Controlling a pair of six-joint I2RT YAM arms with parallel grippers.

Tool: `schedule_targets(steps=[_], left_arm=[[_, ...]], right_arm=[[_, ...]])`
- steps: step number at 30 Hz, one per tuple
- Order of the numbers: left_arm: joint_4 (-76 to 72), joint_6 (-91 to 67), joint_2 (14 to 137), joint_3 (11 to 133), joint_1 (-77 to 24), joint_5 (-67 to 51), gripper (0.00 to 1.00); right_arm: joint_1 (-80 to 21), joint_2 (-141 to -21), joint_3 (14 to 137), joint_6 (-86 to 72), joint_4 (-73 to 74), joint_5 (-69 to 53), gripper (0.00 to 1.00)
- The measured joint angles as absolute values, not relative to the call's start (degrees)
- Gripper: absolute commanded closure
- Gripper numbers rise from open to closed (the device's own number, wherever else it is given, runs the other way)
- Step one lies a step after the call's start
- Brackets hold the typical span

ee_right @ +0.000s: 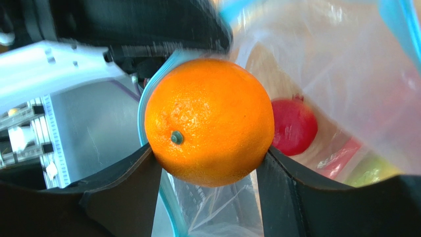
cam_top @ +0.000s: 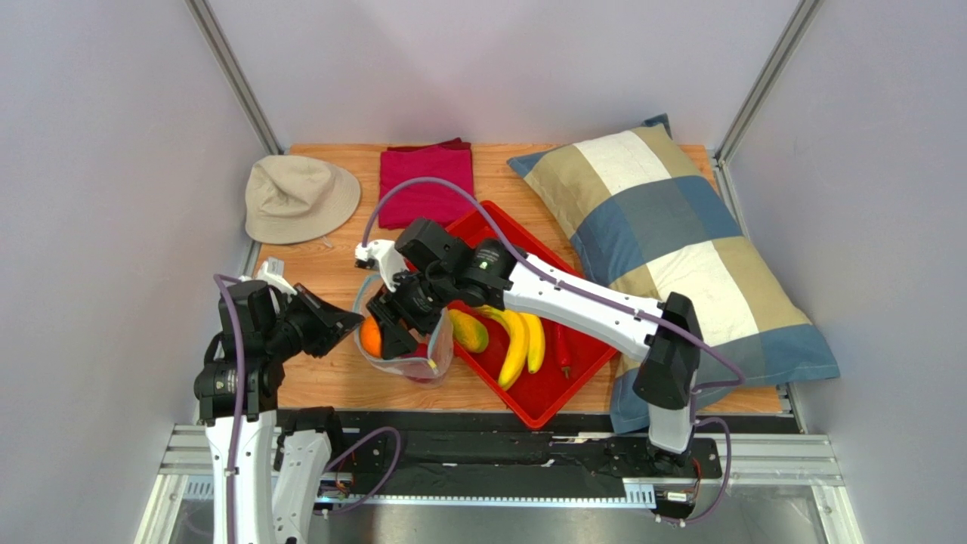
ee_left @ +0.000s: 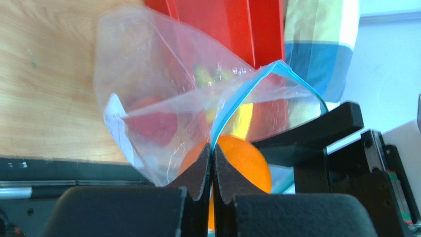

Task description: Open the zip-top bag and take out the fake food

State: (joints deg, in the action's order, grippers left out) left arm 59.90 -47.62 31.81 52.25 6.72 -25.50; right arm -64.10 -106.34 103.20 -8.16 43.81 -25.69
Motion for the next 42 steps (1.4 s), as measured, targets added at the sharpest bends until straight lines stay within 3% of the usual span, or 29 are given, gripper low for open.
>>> schedule_targets(steps=[5,10,18,23,29,32,33,36,42], left_arm=[[56.14,-47.97,32.10,52.23,7.16,-24.29,1.00],[56.29,-47.97,31.88,52.23,7.09,-23.46,1.00],[61.73,-47.59,31.18,52.25,6.81,-20.05,1.00],[62.46,-47.62,30.94,52.25,6.76,-19.16,1.00],[62.43,-47.64,30.72,52.25,6.76,-19.62,1.00],[62.39,-47.64,30.72,52.25,6.76,-20.25,1.00],[62.37,-47.64,30.72,52.25,6.76,-20.43,1.00],[62.30,-47.64,30.63,52.25,6.76,-20.91,1.00],[61.82,-47.62,30.50,52.25,6.76,-22.00,1.00]], right_arm=[[-64.12,-113.34,115.46,-10.46,50.57,-23.57,1.00],[-64.75,-113.45,116.68,-11.07,52.42,-19.03,1.00],[-62.61,-96.20,101.78,-8.62,49.17,-4.34,1.00],[-50.89,-87.70,92.42,-9.87,45.52,-3.53,1.00],[-39.35,-100.03,89.21,-11.11,42.19,-6.17,0.73],[-38.76,-107.44,89.10,-11.07,42.72,-6.07,0.49],[-38.83,-109.21,89.10,-11.05,43.03,-6.00,0.31],[-38.87,-111.81,89.25,-10.98,44.62,-5.08,0.13],[-39.05,-111.02,91.37,-10.46,48.25,-2.17,0.05]])
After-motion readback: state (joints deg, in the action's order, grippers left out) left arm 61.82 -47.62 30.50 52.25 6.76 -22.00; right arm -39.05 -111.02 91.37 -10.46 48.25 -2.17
